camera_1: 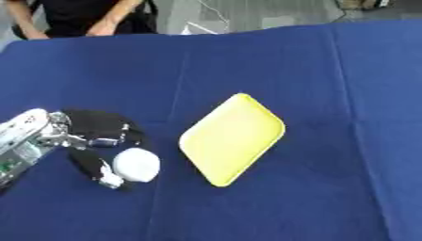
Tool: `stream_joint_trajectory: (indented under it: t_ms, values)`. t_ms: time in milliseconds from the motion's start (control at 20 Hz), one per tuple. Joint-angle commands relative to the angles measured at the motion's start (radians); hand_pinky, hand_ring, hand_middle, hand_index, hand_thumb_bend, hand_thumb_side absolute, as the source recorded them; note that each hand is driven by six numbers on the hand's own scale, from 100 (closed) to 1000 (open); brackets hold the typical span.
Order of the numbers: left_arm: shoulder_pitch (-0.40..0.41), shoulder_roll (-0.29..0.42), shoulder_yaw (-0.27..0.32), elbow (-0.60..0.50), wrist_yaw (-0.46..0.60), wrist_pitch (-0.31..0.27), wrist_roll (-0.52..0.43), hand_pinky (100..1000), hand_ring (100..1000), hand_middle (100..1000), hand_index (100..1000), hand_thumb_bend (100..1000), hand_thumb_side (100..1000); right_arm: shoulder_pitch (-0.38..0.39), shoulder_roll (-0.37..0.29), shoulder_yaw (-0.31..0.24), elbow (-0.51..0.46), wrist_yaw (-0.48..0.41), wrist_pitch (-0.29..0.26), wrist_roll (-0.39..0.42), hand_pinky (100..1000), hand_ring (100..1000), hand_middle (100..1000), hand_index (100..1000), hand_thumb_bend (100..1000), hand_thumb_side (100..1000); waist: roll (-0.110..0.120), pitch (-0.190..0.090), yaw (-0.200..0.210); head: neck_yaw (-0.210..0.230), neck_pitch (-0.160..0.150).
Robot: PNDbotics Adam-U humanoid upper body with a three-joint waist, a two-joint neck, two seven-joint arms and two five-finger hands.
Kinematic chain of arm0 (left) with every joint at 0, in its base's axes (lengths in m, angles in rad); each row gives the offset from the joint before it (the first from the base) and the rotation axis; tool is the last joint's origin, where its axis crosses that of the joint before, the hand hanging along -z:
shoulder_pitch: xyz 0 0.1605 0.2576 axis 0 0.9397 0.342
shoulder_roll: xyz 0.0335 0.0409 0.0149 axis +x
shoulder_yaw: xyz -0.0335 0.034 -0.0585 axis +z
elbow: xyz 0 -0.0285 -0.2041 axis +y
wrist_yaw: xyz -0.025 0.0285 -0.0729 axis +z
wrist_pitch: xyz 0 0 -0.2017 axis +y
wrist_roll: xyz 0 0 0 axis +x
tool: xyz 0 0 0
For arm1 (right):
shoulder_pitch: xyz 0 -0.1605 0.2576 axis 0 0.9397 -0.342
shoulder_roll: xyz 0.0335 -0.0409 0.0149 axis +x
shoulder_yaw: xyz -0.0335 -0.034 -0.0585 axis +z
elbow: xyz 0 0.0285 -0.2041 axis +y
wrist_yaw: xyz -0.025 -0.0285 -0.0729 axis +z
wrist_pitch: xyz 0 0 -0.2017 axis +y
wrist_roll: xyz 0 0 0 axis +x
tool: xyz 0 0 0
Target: Pick up objects on the table and place them in the box.
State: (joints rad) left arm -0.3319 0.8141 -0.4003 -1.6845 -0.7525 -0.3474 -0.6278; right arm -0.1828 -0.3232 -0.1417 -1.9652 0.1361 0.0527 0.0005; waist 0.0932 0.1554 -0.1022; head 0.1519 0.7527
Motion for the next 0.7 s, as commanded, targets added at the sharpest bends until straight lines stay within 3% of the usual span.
stream_joint_trajectory:
  t_ms: [50,700]
  values:
    - [-0.015,0.01,0.008,-0.001,-0.015,0.0,0.01,911,899,848,936,645,1000,-0.013,-0.018,0.0,-0.017,0.0,-0.002,0.002,778,790,833,951,100,921,-0.004,-0.009,-0.001,0.007,-0.012]
    - [-0.024,-0.045,-0.011,0.05,-0.123,-0.019,0.062,897,876,818,913,637,1000,-0.015,-0.017,0.001,-0.018,0.0,-0.003,0.002,778,790,833,951,100,921,-0.007,-0.006,-0.002,0.01,-0.012]
